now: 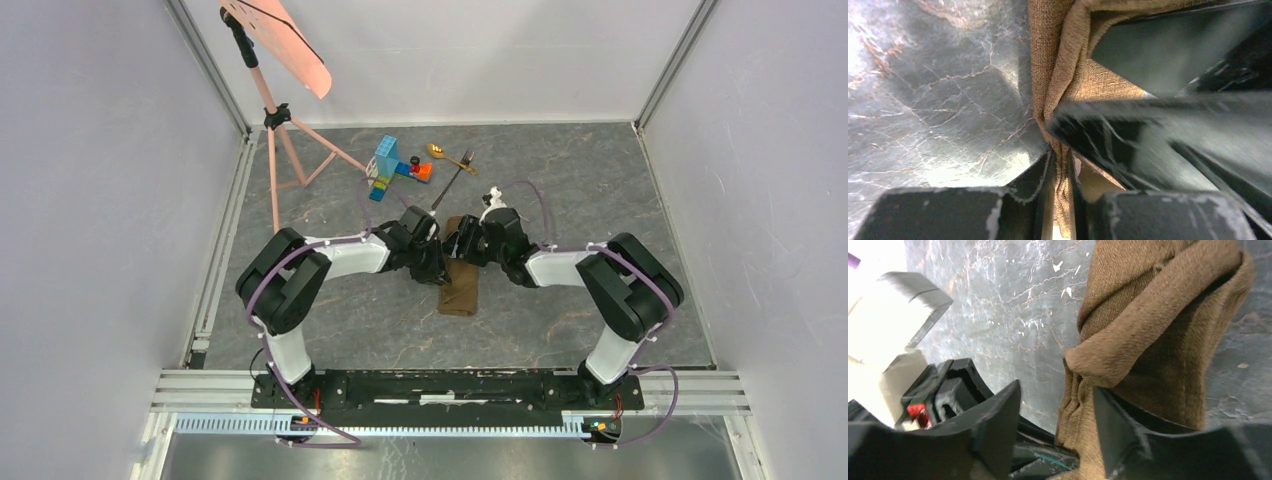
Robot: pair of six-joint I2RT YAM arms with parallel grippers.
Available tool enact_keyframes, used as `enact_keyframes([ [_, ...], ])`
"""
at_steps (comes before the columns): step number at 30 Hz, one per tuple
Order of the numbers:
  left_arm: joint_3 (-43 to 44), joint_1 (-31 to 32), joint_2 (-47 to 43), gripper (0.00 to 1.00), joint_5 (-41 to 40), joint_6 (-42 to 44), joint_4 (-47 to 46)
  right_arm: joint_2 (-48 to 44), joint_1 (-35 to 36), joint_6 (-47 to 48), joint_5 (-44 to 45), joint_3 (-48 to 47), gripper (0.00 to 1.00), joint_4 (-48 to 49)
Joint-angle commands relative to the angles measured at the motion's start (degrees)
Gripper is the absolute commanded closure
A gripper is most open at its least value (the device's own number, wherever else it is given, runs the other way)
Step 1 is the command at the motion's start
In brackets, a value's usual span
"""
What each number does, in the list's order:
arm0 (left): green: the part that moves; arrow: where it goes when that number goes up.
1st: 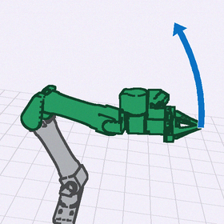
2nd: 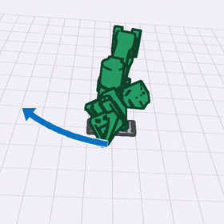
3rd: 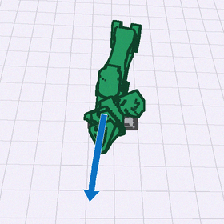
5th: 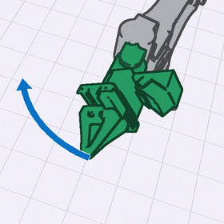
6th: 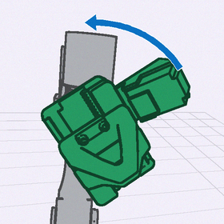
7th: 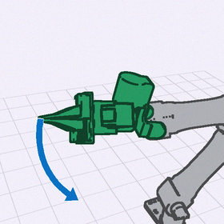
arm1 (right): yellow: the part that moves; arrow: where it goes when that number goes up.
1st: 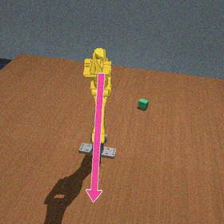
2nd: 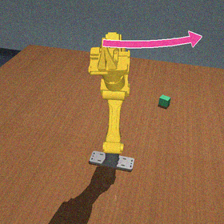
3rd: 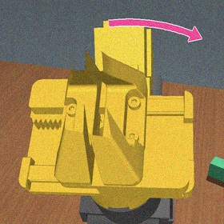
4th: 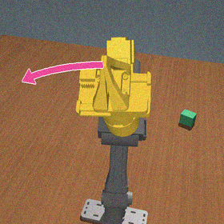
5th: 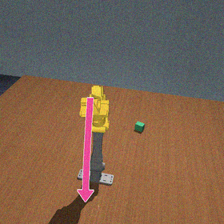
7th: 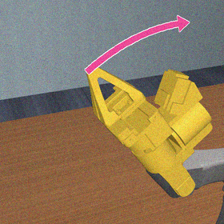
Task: Fold the napkin into a case and place the utensils inside
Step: Fold the 2/3-rectangle-folded napkin at the center of the board.
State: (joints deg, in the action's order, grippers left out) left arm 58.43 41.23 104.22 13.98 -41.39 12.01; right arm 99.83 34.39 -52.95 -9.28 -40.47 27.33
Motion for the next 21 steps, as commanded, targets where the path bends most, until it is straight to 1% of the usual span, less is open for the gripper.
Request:
enact_keyframes([
  [1,-8.8,0.2,-0.5,0.83,4.3,-10.6,-11.2,-7.4,-0.4,13.7,-6.3,-1.8,0.33,-7.9],
  [3,-12.7,0.5,-1.5,0.85,5.6,-17.1,-18.3,-11.1,-0.5,17.6,-7.7,-0.1,0.28,-10.6],
  [5,-16.3,1.6,-2.8,0.86,5.4,-23.3,-25.2,-14.3,-0.9,21.3,-9.2,1.6,0.26,-13.4],
  [7,-19.2,4.0,-4.2,0.86,3.6,-29.0,-29.8,-17.0,-1.6,26.2,-8.9,1.9,0.25,-18.2],
  [9,-20.7,6.7,-4.8,0.87,1.4,-33.4,-33.0,-19.3,-2.0,29.7,-7.8,2.6,0.24,-20.7],
  [12,-23.3,10.3,-4.6,0.88,-1.8,-39.6,-39.2,-20.9,-2.9,30.4,-7.8,3.6,0.23,-20.8],
  [16,-23.5,12.1,-2.4,0.88,-2.7,-43.1,-41.6,-22.8,-3.8,27.5,-5.0,4.9,0.23,-20.6],
  [18,-23.6,12.3,-1.4,0.89,-2.9,-43.7,-42.5,-25.5,-4.3,26.2,-4.1,6.0,0.22,-20.1],
  [19,-24.0,12.4,-1.2,0.89,-3.2,-43.9,-43.0,-27.1,-4.4,26.1,-3.1,6.3,0.21,-20.5],
  [21,-24.4,12.4,-0.8,0.89,-3.3,-43.9,-43.1,-30.9,-4.4,26.1,-2.1,7.6,0.15,-21.4],
])
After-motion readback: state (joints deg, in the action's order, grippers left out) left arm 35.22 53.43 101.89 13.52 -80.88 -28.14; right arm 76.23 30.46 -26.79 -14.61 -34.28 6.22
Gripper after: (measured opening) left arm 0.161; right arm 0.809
